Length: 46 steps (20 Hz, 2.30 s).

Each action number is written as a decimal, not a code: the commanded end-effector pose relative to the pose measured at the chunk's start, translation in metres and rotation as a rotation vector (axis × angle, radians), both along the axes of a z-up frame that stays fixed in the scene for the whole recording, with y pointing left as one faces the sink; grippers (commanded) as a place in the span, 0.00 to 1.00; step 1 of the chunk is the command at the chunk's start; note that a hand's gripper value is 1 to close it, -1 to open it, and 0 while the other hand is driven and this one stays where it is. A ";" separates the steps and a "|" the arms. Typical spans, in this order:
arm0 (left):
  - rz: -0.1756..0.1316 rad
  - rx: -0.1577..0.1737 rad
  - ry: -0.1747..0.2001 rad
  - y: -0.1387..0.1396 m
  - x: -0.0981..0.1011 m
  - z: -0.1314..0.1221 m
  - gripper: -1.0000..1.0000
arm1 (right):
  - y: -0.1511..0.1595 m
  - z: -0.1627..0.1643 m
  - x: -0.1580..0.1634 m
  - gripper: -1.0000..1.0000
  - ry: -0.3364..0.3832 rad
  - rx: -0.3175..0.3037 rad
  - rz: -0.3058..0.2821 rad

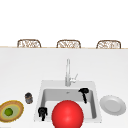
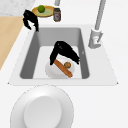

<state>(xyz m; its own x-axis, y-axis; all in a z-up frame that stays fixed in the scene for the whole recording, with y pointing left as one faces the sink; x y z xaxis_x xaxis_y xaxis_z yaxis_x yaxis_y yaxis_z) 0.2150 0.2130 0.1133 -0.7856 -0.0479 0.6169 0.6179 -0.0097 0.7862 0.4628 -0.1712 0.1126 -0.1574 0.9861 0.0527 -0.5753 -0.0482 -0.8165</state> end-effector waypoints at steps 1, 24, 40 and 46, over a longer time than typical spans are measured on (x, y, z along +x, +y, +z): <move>0.000 0.000 0.000 0.000 0.000 0.000 0.50 | 0.010 -0.024 -0.019 0.00 0.015 -0.042 0.067; 0.000 0.000 0.000 0.000 0.000 0.000 0.50 | 0.060 -0.166 -0.003 0.00 0.118 0.027 0.159; 0.000 0.000 0.000 0.000 0.000 0.000 0.50 | 0.082 -0.156 -0.055 0.00 0.105 0.033 0.239; 0.000 0.000 0.000 0.000 0.000 0.000 0.50 | 0.102 -0.145 -0.063 0.00 0.129 0.023 0.261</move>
<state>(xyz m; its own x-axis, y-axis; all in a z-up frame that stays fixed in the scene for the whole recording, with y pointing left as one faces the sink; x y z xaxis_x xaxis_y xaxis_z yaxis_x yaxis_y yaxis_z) 0.2150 0.2130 0.1133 -0.7856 -0.0479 0.6169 0.6179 -0.0097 0.7862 0.4043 -0.0789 -0.0360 -0.3200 0.9365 0.1433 -0.6461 -0.1051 -0.7560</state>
